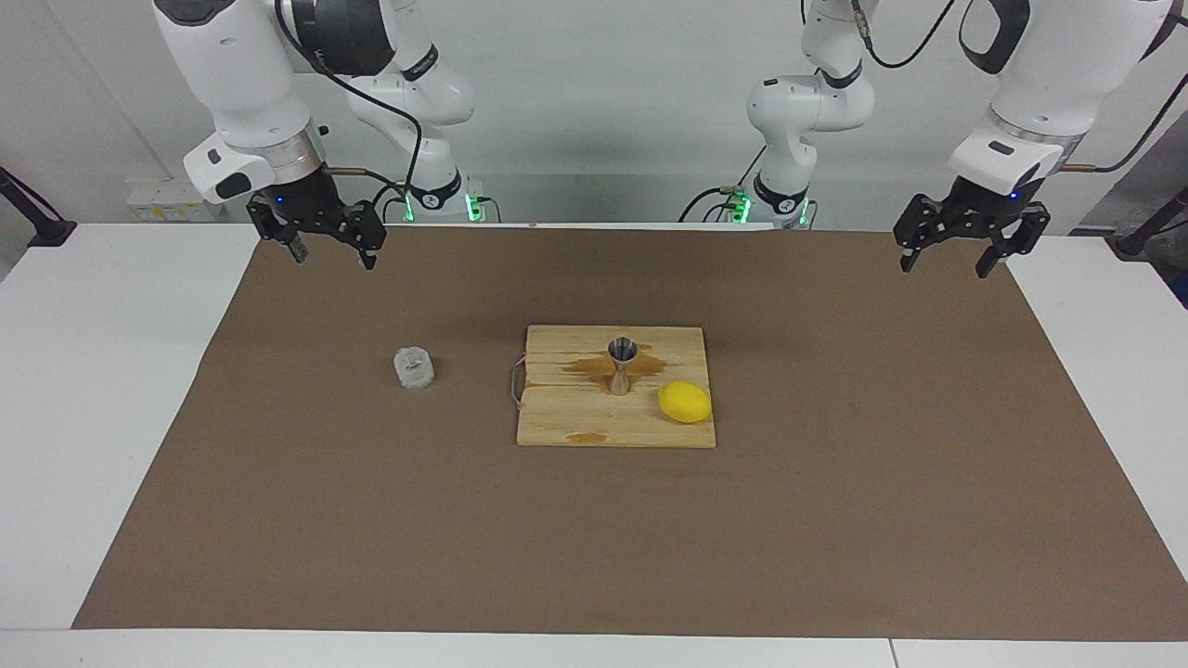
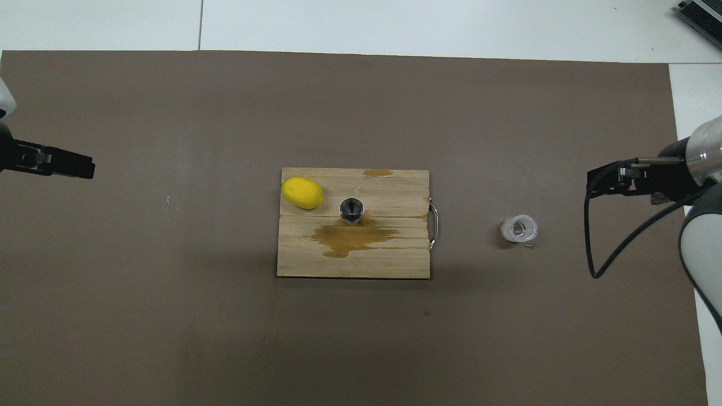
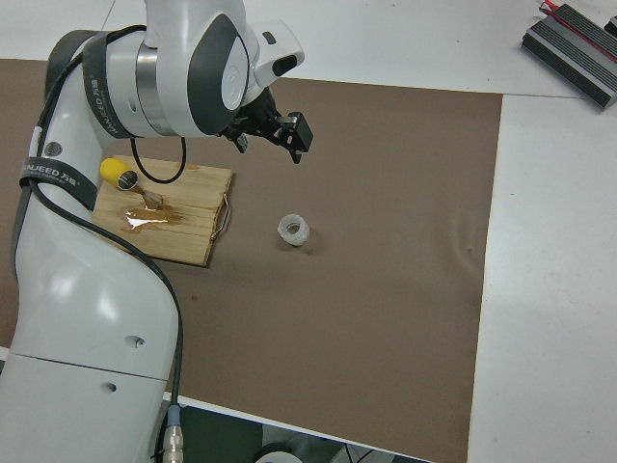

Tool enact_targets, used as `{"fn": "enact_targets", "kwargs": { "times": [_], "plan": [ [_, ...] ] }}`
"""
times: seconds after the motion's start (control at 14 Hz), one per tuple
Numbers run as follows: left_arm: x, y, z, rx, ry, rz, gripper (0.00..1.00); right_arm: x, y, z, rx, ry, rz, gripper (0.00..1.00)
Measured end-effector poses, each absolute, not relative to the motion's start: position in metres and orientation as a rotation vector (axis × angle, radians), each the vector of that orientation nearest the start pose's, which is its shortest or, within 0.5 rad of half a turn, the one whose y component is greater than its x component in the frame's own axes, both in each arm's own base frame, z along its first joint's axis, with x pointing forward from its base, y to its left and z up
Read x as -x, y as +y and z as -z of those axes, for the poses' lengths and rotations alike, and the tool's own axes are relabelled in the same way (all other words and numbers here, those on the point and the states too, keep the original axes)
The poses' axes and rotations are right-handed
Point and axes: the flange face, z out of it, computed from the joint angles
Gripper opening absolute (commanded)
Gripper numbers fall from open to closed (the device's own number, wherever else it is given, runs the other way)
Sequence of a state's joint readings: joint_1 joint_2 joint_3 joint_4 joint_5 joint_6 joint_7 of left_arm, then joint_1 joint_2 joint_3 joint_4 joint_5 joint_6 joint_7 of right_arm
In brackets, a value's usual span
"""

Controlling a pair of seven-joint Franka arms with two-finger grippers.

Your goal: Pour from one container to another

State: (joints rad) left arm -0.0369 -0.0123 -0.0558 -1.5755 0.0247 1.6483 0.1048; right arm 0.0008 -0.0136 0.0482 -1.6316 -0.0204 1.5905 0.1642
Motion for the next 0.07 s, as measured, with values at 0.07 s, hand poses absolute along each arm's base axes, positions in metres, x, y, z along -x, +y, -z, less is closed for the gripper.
{"fn": "enact_targets", "kwargs": {
  "times": [0.07],
  "plan": [
    [-0.5566, -0.0494, -0.6362, 3.098, 0.308, 0.132, 1.0, -0.5502, 0.025, -0.6051, 3.16, 0.178, -0.038, 1.0]
  ]
}}
